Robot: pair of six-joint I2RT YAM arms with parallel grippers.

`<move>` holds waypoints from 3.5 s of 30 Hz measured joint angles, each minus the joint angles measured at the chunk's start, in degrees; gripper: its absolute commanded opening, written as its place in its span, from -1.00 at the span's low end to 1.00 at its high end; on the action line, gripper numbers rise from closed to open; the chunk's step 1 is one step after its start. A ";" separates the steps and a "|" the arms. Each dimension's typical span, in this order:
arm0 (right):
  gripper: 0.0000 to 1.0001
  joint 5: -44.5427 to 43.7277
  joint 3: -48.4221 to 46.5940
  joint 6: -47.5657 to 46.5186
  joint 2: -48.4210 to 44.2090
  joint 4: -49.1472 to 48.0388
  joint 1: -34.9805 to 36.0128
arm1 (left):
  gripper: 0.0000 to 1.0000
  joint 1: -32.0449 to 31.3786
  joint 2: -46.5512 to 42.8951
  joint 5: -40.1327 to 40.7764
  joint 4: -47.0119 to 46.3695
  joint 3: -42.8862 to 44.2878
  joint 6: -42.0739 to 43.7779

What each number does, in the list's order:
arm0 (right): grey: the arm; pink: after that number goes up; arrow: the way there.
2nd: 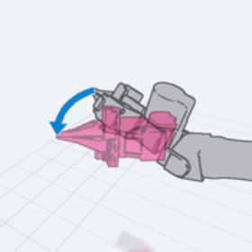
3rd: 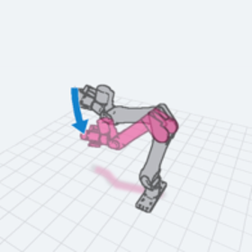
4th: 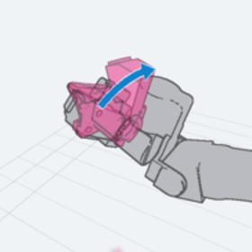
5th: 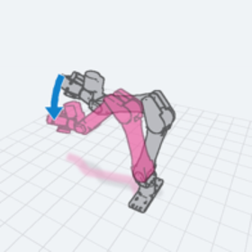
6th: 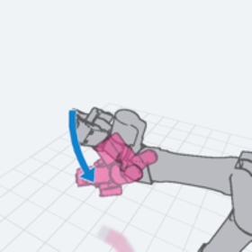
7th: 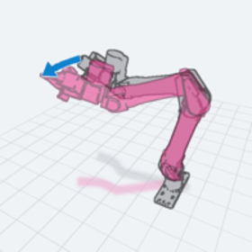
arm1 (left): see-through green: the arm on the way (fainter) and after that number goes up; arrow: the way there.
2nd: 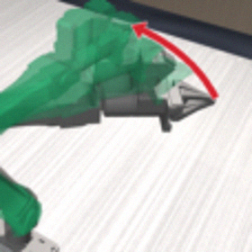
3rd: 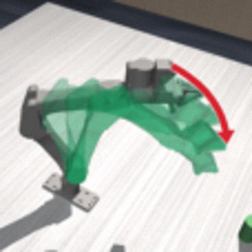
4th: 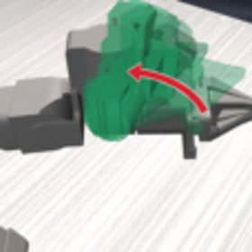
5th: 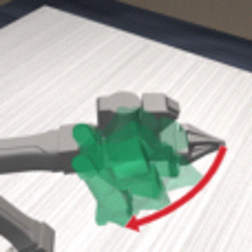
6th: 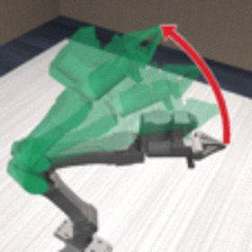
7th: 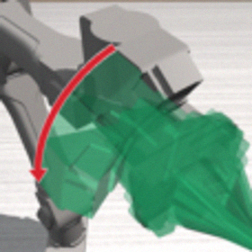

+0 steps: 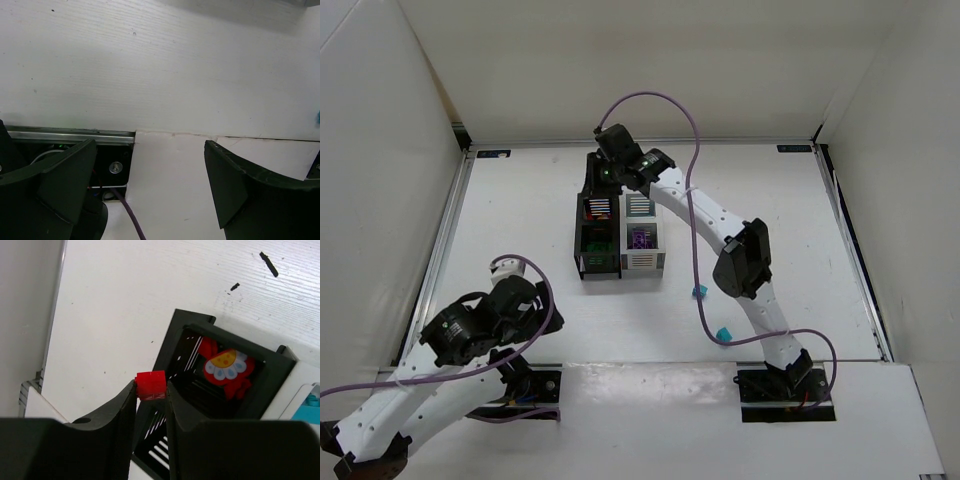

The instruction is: Sort the legos into containers by color

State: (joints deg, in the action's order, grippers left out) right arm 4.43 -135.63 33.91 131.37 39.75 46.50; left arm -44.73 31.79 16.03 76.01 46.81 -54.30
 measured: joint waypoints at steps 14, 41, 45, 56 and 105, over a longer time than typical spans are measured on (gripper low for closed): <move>0.12 -2.45 0.37 0.07 2.60 -0.46 0.13 | 1.00 0.00 1.11 0.00 0.28 0.00 0.33; 0.13 -8.11 59.12 -5.49 -39.82 29.20 -37.66 | 1.00 0.22 25.16 -4.94 -9.42 9.94 10.08; 0.13 -8.48 61.64 -6.97 -39.19 29.77 -40.52 | 1.00 0.39 31.26 -5.73 -11.69 14.69 12.81; 0.11 -10.40 61.22 -8.46 -25.79 27.19 -38.07 | 1.00 2.32 33.77 -8.15 -14.82 15.56 14.82; 0.08 -7.10 62.55 -8.66 -28.35 20.57 -41.57 | 1.00 7.06 38.77 -13.94 -16.79 14.51 17.68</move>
State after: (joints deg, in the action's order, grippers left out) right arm -2.68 -73.08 25.26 103.02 60.31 4.93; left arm -37.67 70.57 2.09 59.22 61.32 -36.62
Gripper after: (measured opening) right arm 0.535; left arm 0.990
